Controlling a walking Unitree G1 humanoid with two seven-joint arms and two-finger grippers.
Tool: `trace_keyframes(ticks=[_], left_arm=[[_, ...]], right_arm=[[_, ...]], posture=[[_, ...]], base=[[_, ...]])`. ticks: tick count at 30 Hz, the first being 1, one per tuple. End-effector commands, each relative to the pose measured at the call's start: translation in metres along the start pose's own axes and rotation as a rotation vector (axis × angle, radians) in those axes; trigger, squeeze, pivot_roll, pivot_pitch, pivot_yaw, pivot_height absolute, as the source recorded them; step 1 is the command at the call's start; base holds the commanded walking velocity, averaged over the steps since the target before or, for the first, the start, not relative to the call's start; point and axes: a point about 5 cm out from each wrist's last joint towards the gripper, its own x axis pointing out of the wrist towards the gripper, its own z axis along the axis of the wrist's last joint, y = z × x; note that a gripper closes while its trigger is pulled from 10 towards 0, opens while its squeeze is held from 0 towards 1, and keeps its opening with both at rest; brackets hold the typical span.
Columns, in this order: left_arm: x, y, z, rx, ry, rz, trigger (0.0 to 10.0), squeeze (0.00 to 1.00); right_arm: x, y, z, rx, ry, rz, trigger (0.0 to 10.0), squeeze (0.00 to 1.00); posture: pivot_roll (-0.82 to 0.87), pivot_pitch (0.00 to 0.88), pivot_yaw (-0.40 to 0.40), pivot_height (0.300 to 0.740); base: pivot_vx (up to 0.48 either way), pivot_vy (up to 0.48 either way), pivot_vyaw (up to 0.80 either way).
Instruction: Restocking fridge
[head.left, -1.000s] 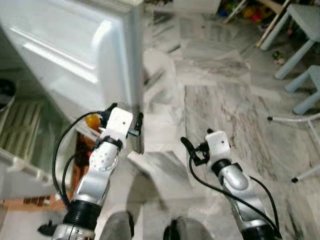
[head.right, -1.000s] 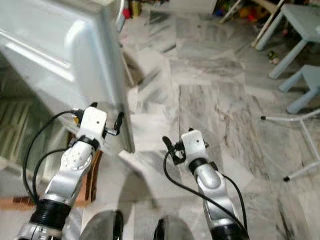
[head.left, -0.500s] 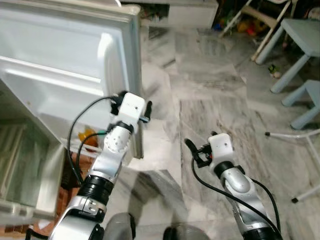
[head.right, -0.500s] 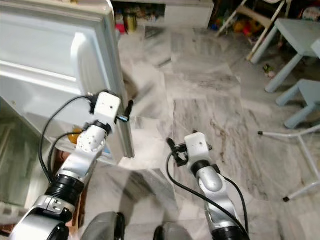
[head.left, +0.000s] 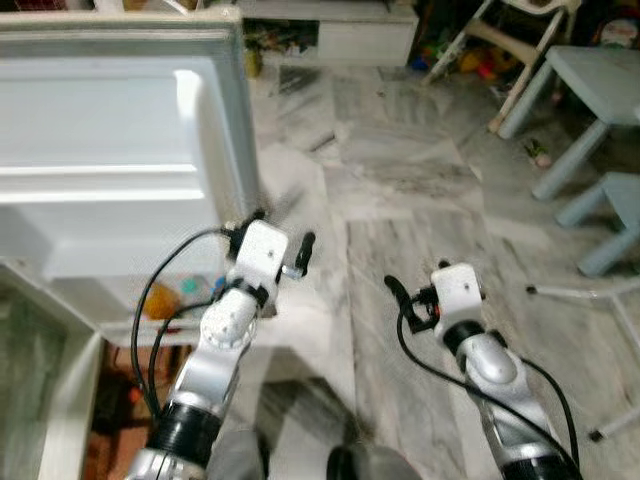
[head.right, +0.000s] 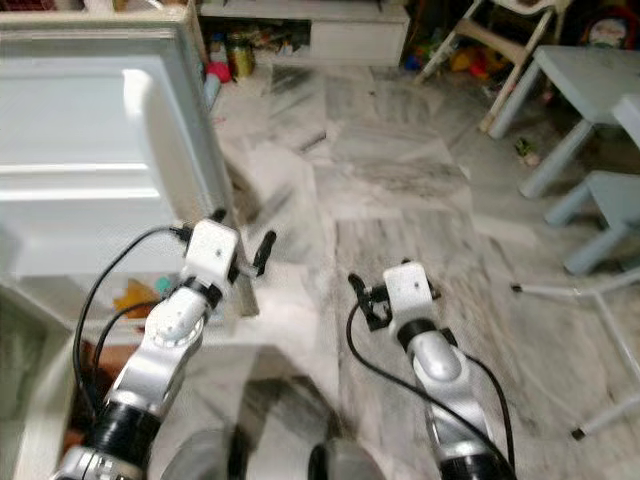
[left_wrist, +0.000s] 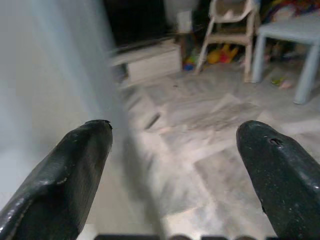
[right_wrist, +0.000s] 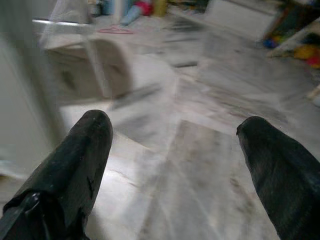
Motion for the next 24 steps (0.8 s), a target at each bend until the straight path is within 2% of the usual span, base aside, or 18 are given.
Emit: trace_keyframes(ticks=[1, 2, 3, 4, 13, 19, 21, 24], left_arm=[[-0.002, -0.002, 0.004, -0.008, -0.008, -0.008, 10.0, 0.00], [-0.004, -0.001, 0.003, -0.001, -0.002, -0.003, 10.0, 0.00], [-0.012, 0.004, 0.002, -0.001, 0.003, 0.017, 10.0, 0.00], [-0.012, 0.004, 0.002, -0.001, 0.003, 0.017, 10.0, 0.00], [-0.033, 0.015, 0.000, 0.010, 0.044, 0.070, 10.0, 0.00], [-0.027, 0.015, -0.002, 0.007, 0.062, 0.081, 10.0, 0.00], [-0.023, 0.023, -0.005, 0.012, 0.080, 0.126, 10.0, 0.00], [-0.023, 0.026, -0.006, 0.015, 0.090, 0.143, 10.0, 0.00]], right_arm=[[-0.004, -0.009, -0.003, -0.014, 0.009, -0.040, 10.0, 0.00], [-0.003, -0.009, -0.003, -0.010, 0.008, -0.048, 10.0, 0.00], [-0.002, -0.012, 0.000, -0.018, -0.009, -0.072, 10.0, 0.00], [-0.002, -0.012, 0.000, -0.018, -0.009, -0.072, 10.0, 0.00], [0.003, -0.013, 0.011, -0.034, -0.060, -0.103, 10.0, 0.00], [0.006, -0.009, 0.014, -0.031, -0.075, -0.101, 10.0, 0.00], [0.005, -0.009, 0.014, -0.028, -0.075, -0.103, 10.0, 0.00], [0.005, -0.009, 0.014, -0.026, -0.075, -0.103, 10.0, 0.00]], posture=[[0.09, 0.142, -0.061, 0.740], [0.09, 0.142, -0.061, 0.740], [0.10, 0.145, -0.059, 0.740], [0.10, 0.145, -0.059, 0.740], [0.11, 0.170, -0.053, 0.740], [0.11, 0.164, -0.056, 0.740], [0.11, 0.164, -0.056, 0.740], [0.10, 0.163, -0.054, 0.740]], base=[[0.000, 0.000, -0.80], [0.000, 0.000, -0.80], [0.000, 0.000, -0.80], [0.000, 0.000, -0.80], [0.386, -0.150, -0.80], [0.432, 0.000, -0.80], [0.469, 0.000, -0.80], [0.480, 0.000, -0.80]])
